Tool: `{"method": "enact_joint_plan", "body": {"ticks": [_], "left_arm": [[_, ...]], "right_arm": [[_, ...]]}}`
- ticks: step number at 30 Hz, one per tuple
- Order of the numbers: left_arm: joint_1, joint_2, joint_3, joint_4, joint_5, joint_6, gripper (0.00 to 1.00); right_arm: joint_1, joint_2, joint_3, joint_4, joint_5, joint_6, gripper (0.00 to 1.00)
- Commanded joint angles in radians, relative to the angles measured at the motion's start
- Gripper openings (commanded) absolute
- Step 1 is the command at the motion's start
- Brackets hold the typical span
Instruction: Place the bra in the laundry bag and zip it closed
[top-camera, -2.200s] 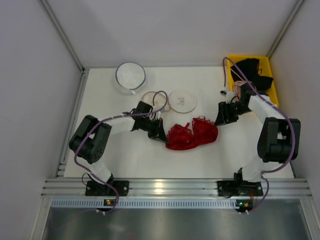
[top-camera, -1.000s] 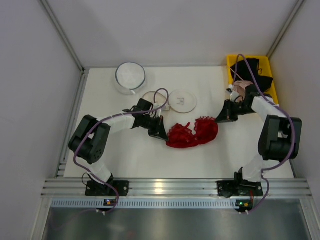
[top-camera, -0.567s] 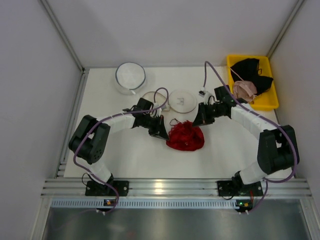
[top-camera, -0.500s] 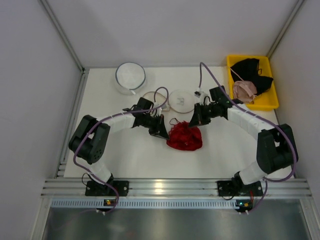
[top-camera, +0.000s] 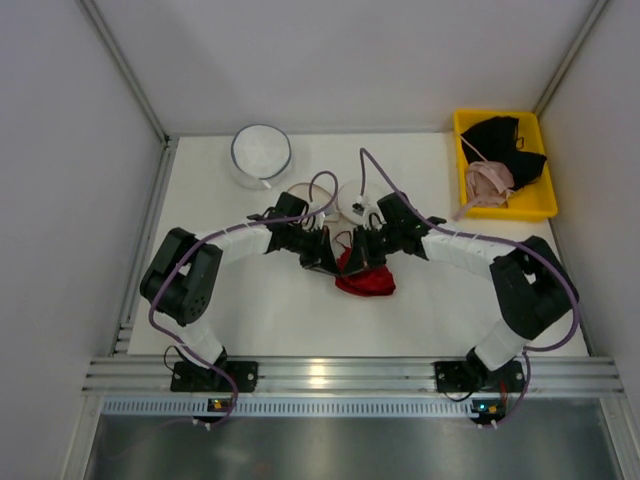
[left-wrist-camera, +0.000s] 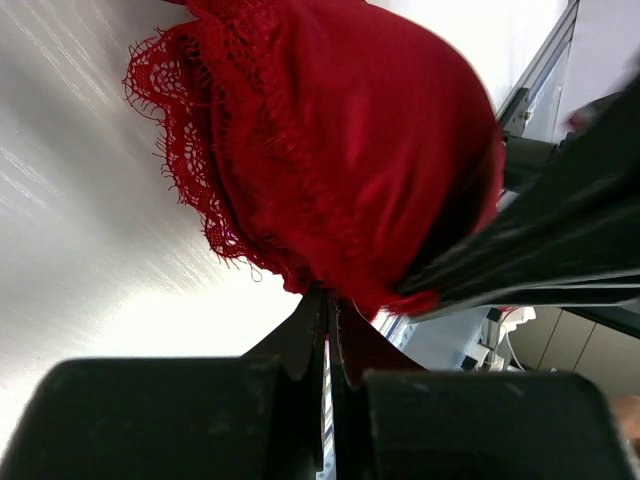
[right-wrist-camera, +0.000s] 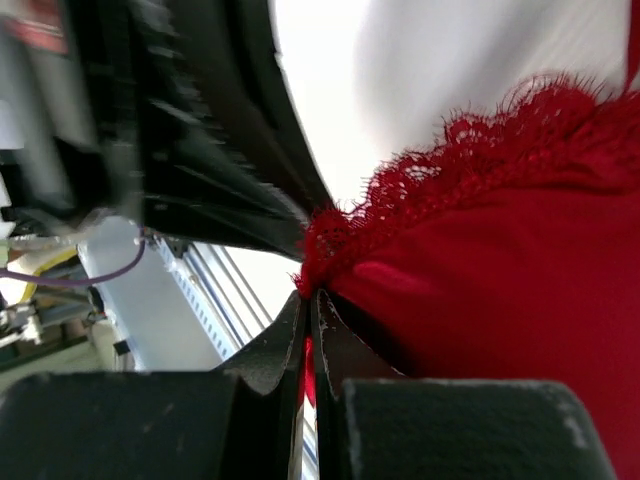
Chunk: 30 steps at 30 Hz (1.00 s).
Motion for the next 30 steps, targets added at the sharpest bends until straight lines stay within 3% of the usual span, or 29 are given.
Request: {"method": "enact_joint_plan", "body": {"ticks": [1,5,7,8,14,16,19,22,24,30], "left_arm": [[0.001,0.003,-0.013,0.046,0.013,-0.013,0.0],[0.007,-0.006,-0.042,0.045,0.009,0.01,0.0],[0.012,-0.014,-0.052,0.035,0.002,0.019,0.0],[0.013,-0.017,-0.059,0.028,0.0,0.033,0.0],[0.019,-0.028,-0.079,0.012,-0.004,0.065,0.0],[0.022,-0.026,-0.076,0.012,-0.004,0.068,0.0],[0.029,-0.016,-0.069,0.012,-0.001,0.074,0.0],[0.03,-0.006,-0.061,0.012,0.0,0.077,0.0],[0.03,0.001,-0.052,0.015,0.002,0.079,0.0],[0.03,0.007,-0.046,0.031,-0.001,0.062,0.03]], "right_arm": [[0.031,0.058,-0.042,0.145,-0.023,0.071,0.0],[0.04,0.114,-0.047,0.171,-0.058,0.057,0.02],[0.043,0.131,-0.015,0.176,-0.09,0.058,0.21],[0.041,0.134,0.008,0.157,-0.1,0.051,0.37],[-0.026,0.062,0.221,0.038,-0.224,-0.018,0.6],[-0.066,0.032,0.254,-0.05,-0.26,-0.05,0.6],[-0.167,0.007,0.236,-0.201,-0.264,-0.165,0.52],[-0.262,0.019,0.191,-0.344,-0.192,-0.351,0.35],[-0.301,0.036,0.153,-0.35,-0.166,-0.413,0.29],[-0.273,0.088,0.074,-0.225,-0.181,-0.351,0.3]]}}
